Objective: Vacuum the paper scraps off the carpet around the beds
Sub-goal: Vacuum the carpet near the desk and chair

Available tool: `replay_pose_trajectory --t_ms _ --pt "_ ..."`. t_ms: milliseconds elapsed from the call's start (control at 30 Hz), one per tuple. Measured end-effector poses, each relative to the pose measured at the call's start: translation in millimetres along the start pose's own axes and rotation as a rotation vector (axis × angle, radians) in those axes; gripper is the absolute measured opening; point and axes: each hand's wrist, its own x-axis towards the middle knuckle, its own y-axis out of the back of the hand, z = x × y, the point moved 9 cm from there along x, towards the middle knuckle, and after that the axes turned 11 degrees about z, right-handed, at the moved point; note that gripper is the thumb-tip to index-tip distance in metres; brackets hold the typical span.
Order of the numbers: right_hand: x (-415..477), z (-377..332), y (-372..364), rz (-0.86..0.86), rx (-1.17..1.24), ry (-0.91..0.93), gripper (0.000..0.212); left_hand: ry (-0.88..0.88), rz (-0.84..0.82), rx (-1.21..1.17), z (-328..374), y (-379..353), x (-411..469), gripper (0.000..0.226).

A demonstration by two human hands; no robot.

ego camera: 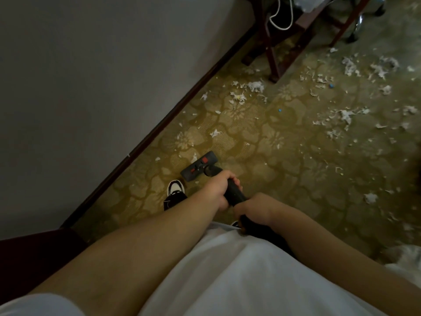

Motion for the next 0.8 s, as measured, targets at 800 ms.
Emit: replay_pose_trajectory --t_ms 800 --pt "39.9 -247.1 -128.1 0.012 0.078 0.053 0.01 -0.065 0.014 0.081 252.1 129.4 53.0 0.03"
